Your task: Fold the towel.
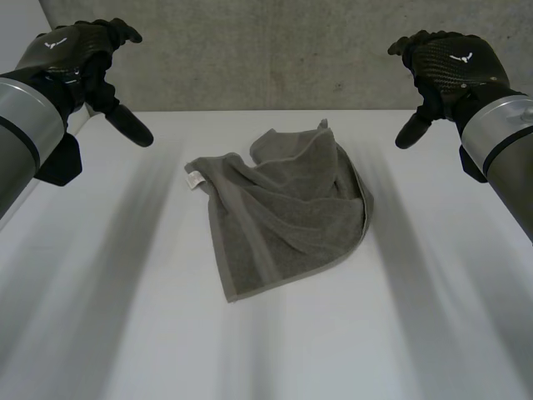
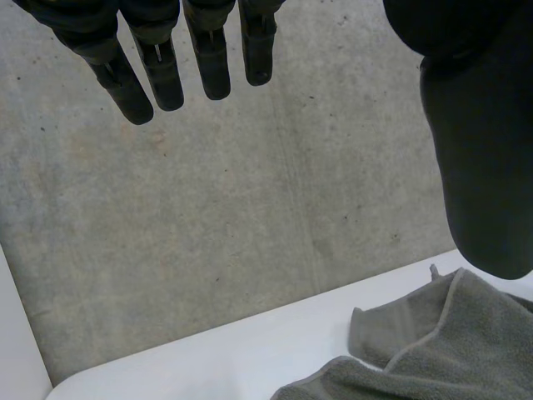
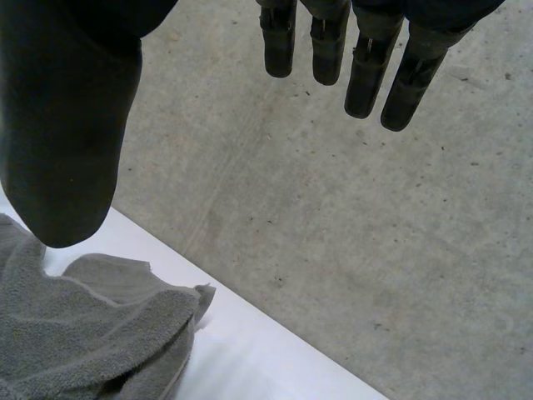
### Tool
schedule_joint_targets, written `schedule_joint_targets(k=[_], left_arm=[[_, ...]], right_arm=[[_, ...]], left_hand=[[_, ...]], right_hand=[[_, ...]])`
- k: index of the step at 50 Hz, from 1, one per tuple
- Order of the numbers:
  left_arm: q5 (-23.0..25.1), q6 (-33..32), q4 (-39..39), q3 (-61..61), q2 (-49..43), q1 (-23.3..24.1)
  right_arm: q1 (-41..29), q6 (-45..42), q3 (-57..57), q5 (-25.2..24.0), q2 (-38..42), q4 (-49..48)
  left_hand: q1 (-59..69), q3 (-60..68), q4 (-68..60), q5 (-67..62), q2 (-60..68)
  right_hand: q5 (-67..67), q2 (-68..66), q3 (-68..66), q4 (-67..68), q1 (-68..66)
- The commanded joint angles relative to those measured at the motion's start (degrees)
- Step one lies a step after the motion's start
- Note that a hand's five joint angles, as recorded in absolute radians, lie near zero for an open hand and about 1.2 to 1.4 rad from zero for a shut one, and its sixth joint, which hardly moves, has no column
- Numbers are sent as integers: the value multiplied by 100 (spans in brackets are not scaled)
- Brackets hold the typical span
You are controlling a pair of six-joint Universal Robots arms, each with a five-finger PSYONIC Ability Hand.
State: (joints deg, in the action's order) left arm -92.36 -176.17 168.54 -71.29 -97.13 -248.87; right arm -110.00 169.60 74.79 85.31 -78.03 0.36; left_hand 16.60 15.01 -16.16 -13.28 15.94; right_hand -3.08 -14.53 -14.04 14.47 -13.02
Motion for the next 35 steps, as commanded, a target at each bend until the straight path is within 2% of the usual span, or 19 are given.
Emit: schedule_joint_targets(k=[1,5,7,10,12,13,15,20,24,26,30,35], left_arm=[[69,-188,21,-51,-112,101],[87,-444,-5,-43,-341,366],[122,-838,-32,-51,-639,742],[122,-1051,-41,-69,-798,946],[131,-1374,-41,-148,-1139,1243],[131,-1376,-41,-148,-1141,1245],[148,-1533,-23,-218,-1465,1429],[175,-1569,-14,-227,-1878,1578],[192,-1560,-5,-227,-2117,1623],[219,-1552,-5,-236,-2266,1631],[385,-1552,-14,-306,-2678,1649],[368,-1552,74,-342,-2952,1640]], right_arm=[[58,-268,-8,-120,60,-27],[58,-736,-61,-261,253,-9],[49,-1522,-61,-514,516,70],[5,-1992,-17,-674,658,78],[-21,-2902,88,-866,955,70],[-21,-2906,88,-867,957,70],[-21,-3676,228,-990,1245,61],[-30,-4373,273,-1069,1737,52],[-21,-4471,176,-1078,2134,26],[-21,-4497,45,-1052,2493,-18],[-21,-4462,-139,-1025,2801,-18],[-21,-4453,-202,-990,2996,-132]], left_hand=[[-504,-345,461,1172,-438],[-453,-295,410,1121,-387],[-386,-228,343,1054,-321],[-386,-227,343,1054,-320],[-369,-211,326,1037,-304],[-369,-210,326,1037,-303],[-302,-144,259,970,-236],[-1,158,-43,668,65],[489,647,-532,179,554],[724,883,-768,-56,790],[657,816,-701,10,723],[522,681,-566,145,588]], right_hand=[[308,453,404,-447,302],[308,453,404,-447,302],[308,453,404,-447,302],[308,453,404,-447,302],[308,453,404,-447,302],[308,453,404,-447,302],[308,453,404,-447,302],[284,429,380,-423,277],[-289,-144,-193,150,-295],[-1176,-1031,-1080,1037,-1182],[-1533,-1387,-1436,1393,-1539],[-1719,-1573,-1622,1579,-1725]])
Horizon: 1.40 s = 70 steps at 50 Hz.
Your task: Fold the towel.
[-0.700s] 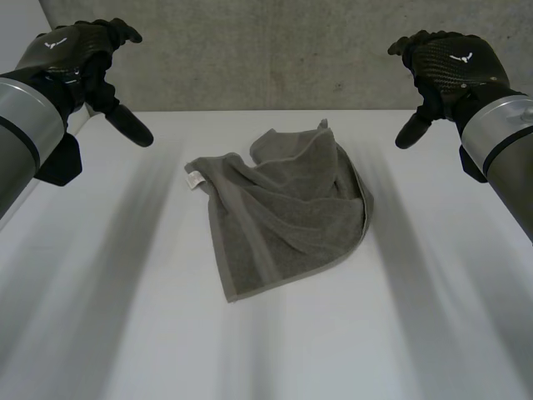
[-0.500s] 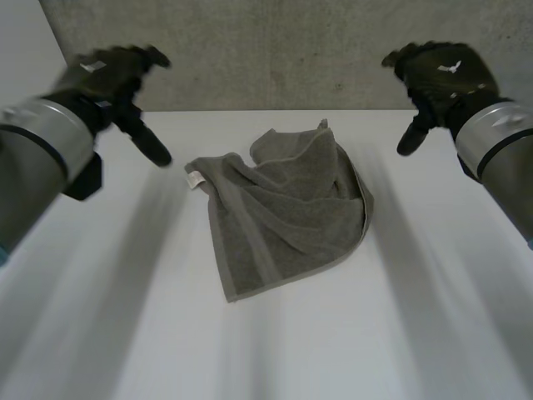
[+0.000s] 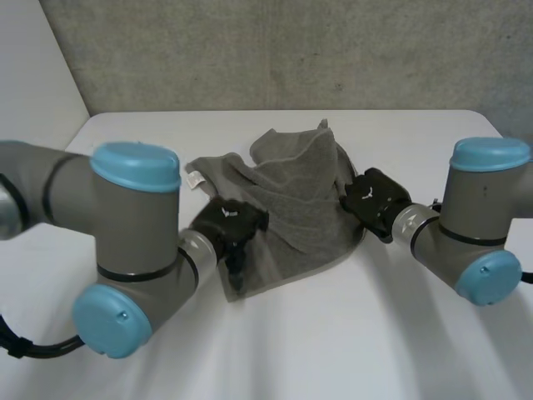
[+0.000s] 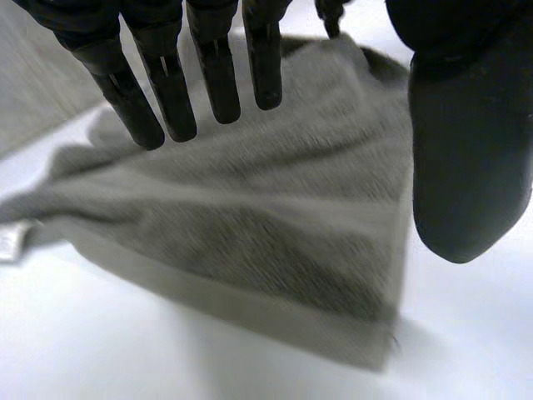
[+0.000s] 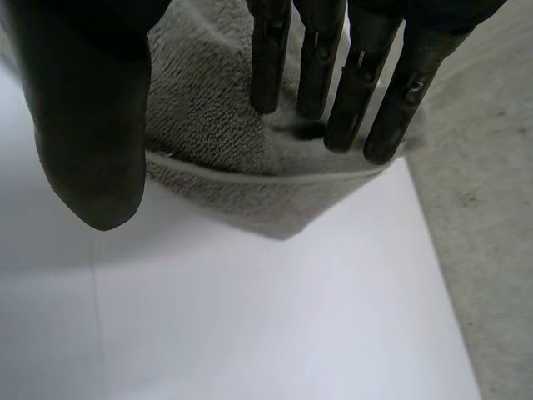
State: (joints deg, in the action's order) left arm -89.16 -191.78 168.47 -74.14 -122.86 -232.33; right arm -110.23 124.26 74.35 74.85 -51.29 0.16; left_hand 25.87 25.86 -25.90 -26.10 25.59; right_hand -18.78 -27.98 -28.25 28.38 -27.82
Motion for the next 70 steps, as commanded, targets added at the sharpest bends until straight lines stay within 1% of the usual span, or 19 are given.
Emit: schedule_joint_targets(k=[1,7,16,23,26,35,40,44,48,51,53,65,67,68,70], left_arm=[[48,18,151,-48,-448,-14],[4,9,458,-83,-598,-14],[-14,62,670,-92,-651,-14],[-303,53,1109,-189,-721,-5],[-374,27,1162,-189,-791,-5],[-374,0,1171,-180,-880,13],[-374,0,1259,-189,-897,21],[-374,0,1294,-180,-923,21],[-383,0,1381,-189,-941,21],[-383,0,1434,-189,-941,21],[-392,0,1504,-189,-941,21],[-400,0,1645,-224,-941,21],[-496,0,1724,-233,-932,21],[-497,0,1725,-233,-932,21],[-681,0,1768,-233,-924,21]], right_arm=[[10,81,-141,56,339,-156],[28,90,-79,56,339,-201],[28,98,18,56,339,-201],[1,98,132,56,339,-209],[1,98,158,56,339,-209],[1,98,185,56,339,-218],[1,98,194,56,339,-218],[1,90,211,56,339,-218],[1,90,229,56,339,-218],[1,90,229,56,339,-218],[-8,90,238,56,339,-218],[-8,81,264,56,339,-218],[-8,81,264,65,339,-218],[-8,81,264,65,339,-218],[-8,90,264,65,330,-218]], left_hand=[[-405,-404,408,1428,-377],[-338,-337,340,1361,-310],[-372,-371,374,1394,-344],[-254,-253,256,1277,-226],[-254,-253,256,1277,-226],[-153,-152,155,1176,-125],[468,469,-466,555,496],[637,638,-634,386,665],[1477,1478,-1475,-454,1505],[1563,1564,-1561,-540,1591],[1931,1932,-1929,-908,1959],[2370,2371,-2368,-1347,2398],[2788,2789,-2786,-1766,2816],[2791,2792,-2788,-1768,2819],[3359,3360,-3357,-2336,3387]], right_hand=[[-149,-229,-202,189,-245],[-149,-229,-202,189,-245],[-132,-212,-185,172,-228],[-98,-178,-151,138,-194],[-98,-178,-151,138,-194],[-81,-161,-134,121,-177],[-65,-144,-117,105,-160],[-65,-144,-117,105,-160],[-65,-144,-117,105,-160],[-65,-144,-117,105,-160],[-65,-144,-117,105,-160],[-65,-144,-117,105,-160],[-65,-144,-117,105,-160],[-65,-144,-117,105,-160],[-65,-144,-117,105,-160]])
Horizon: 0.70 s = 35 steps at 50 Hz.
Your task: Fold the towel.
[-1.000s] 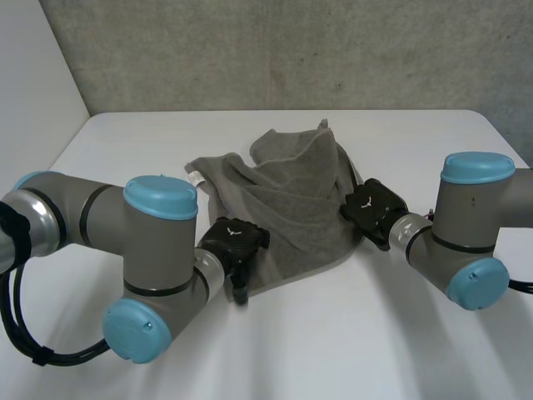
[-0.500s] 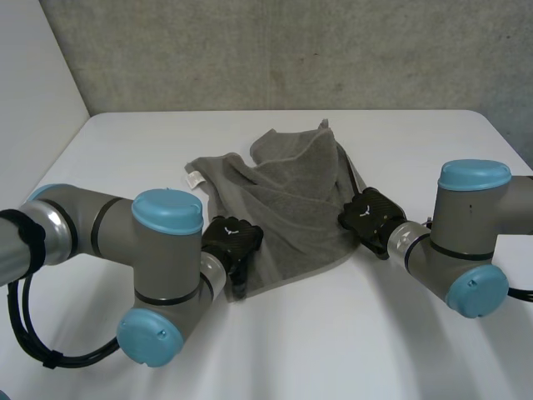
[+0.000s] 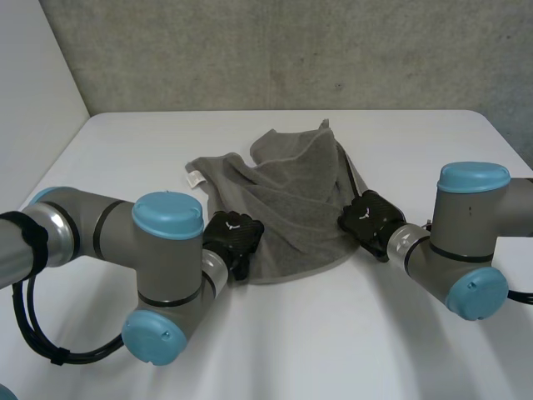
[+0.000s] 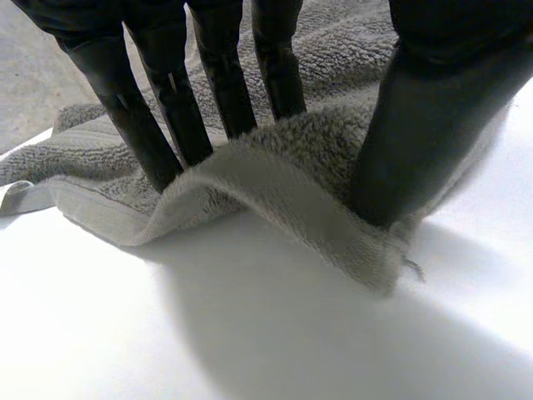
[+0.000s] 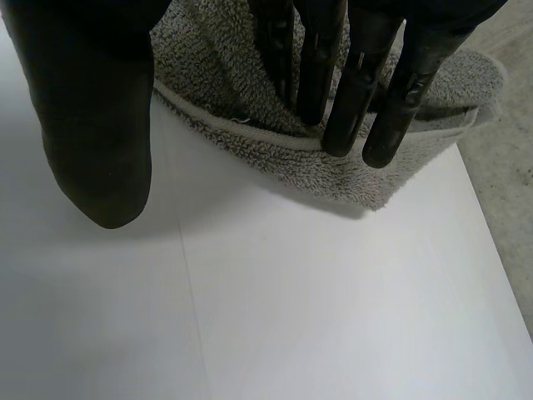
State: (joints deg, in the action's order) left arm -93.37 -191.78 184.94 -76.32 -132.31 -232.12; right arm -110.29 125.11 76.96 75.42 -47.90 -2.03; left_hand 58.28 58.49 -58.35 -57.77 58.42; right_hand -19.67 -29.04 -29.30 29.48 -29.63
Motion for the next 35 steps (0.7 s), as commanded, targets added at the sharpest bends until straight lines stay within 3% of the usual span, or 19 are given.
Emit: schedule_joint_targets(k=[1,8,15,22,35], left_arm=[[-261,0,121,-14,21,0],[-410,17,121,-23,91,0],[-366,9,113,-225,495,-9],[-191,18,113,-690,1434,70],[135,35,77,-1288,2983,114]], right_arm=[[-1,5,3,7,-9,0],[34,40,12,69,-61,-236],[69,225,38,183,-343,-457],[86,822,12,-18,-466,-474],[-10,875,-59,-221,-281,-861]], left_hand=[[122,101,-115,827,108],[2171,2150,-2164,-1222,2157],[2172,2151,-2165,-1223,2158],[2172,2151,-2165,-1223,2158],[2172,2151,-2165,-1223,2158]], right_hand=[[24,-39,-13,-5,20],[74,11,37,-55,70],[209,146,172,-190,205],[-109,-172,-147,128,-114],[-93,-156,-131,112,-98]])
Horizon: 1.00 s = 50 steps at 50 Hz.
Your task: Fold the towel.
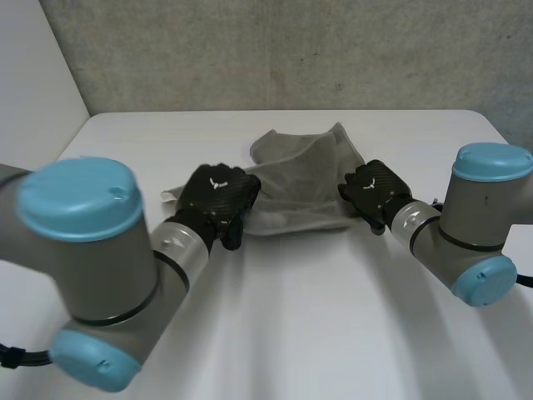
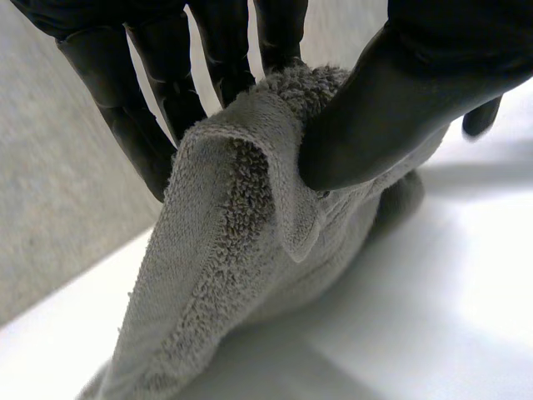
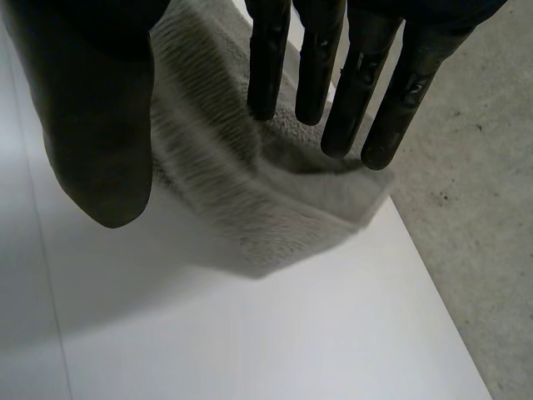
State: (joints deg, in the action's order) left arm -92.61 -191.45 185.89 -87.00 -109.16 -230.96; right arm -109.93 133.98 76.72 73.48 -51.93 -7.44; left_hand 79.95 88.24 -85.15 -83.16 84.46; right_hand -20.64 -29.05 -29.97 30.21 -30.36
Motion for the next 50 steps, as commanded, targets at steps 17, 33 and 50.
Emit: schedule_joint_targets(k=[17,33,50], left_arm=[[59,-41,-53,-695,1626,-133],[94,-15,-27,-1056,2136,-424],[129,2,17,-695,2171,-1424]], right_arm=[[-55,-12,-324,-35,403,-495],[-90,443,-570,-290,737,-486],[157,1719,-491,-369,-1730,1154]], left_hand=[[5,-824,515,1316,-446],[5,-824,515,1316,-446],[5,-824,515,1316,-446]], right_hand=[[-430,-589,-498,474,-459],[-4936,-5095,-5003,4979,-4964],[-4936,-5095,-5003,4979,-4964]])
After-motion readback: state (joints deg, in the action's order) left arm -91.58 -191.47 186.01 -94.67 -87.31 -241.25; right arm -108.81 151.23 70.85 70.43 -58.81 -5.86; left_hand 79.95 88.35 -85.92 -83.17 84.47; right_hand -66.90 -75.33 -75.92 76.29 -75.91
